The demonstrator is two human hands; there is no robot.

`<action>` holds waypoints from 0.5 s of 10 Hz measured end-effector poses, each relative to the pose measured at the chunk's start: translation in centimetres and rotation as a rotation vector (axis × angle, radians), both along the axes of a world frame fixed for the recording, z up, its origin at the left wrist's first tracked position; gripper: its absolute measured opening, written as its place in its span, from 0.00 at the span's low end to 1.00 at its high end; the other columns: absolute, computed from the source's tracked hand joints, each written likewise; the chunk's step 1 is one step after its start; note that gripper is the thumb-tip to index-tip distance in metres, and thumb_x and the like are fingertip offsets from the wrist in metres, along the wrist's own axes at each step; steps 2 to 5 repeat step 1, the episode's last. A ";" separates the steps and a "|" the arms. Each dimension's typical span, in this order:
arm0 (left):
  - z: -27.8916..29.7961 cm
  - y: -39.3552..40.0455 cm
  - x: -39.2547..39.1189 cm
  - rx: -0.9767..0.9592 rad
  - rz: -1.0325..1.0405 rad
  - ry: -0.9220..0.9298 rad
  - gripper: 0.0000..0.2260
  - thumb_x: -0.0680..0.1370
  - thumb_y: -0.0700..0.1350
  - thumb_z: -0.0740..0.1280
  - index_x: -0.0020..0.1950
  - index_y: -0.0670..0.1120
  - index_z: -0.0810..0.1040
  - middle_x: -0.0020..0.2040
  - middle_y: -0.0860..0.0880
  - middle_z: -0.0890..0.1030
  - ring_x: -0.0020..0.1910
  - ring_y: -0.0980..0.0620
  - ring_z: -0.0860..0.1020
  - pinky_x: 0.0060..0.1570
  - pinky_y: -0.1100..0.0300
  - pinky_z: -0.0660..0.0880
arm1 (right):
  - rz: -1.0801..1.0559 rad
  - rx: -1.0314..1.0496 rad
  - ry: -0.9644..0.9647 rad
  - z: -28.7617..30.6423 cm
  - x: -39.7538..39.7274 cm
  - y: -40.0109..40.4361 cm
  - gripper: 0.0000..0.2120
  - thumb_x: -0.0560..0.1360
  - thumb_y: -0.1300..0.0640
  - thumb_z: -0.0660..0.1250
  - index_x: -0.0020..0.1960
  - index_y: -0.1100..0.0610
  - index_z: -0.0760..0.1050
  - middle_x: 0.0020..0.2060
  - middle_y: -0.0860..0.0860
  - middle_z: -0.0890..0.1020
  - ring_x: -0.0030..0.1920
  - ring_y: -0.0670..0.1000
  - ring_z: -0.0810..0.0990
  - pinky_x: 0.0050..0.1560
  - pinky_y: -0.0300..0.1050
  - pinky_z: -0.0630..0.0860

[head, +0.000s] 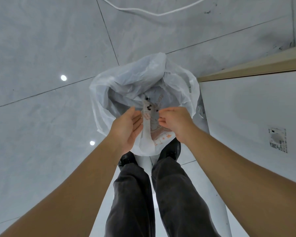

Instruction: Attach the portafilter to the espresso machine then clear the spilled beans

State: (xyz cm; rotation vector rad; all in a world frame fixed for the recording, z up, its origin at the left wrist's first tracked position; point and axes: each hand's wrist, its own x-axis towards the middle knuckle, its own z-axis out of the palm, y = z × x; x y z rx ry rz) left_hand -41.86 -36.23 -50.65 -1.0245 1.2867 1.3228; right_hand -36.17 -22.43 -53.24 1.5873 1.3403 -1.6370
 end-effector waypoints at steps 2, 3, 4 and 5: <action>-0.1 0.1 -0.1 -0.013 -0.013 -0.006 0.21 0.82 0.51 0.59 0.69 0.37 0.71 0.63 0.44 0.77 0.66 0.48 0.74 0.69 0.53 0.69 | 0.013 -0.006 0.003 -0.5 0.0 -0.1 0.10 0.76 0.64 0.67 0.39 0.53 0.79 0.41 0.55 0.83 0.46 0.53 0.84 0.55 0.48 0.82; -0.1 0.1 -0.1 -0.013 -0.013 -0.006 0.21 0.82 0.51 0.59 0.69 0.37 0.71 0.63 0.44 0.77 0.66 0.48 0.74 0.69 0.53 0.69 | 0.013 -0.006 0.003 -0.5 0.0 -0.1 0.10 0.76 0.64 0.67 0.39 0.53 0.79 0.41 0.55 0.83 0.46 0.53 0.84 0.55 0.48 0.82; -0.1 0.1 -0.1 -0.013 -0.013 -0.006 0.21 0.82 0.51 0.59 0.69 0.37 0.71 0.63 0.44 0.77 0.66 0.48 0.74 0.69 0.53 0.69 | 0.013 -0.006 0.003 -0.5 0.0 -0.1 0.10 0.76 0.64 0.67 0.39 0.53 0.79 0.41 0.55 0.83 0.46 0.53 0.84 0.55 0.48 0.82; -0.1 0.1 -0.1 -0.013 -0.013 -0.006 0.21 0.82 0.51 0.59 0.69 0.37 0.71 0.63 0.44 0.77 0.66 0.48 0.74 0.69 0.53 0.69 | 0.013 -0.006 0.003 -0.5 0.0 -0.1 0.10 0.76 0.64 0.67 0.39 0.53 0.79 0.41 0.55 0.83 0.46 0.53 0.84 0.55 0.48 0.82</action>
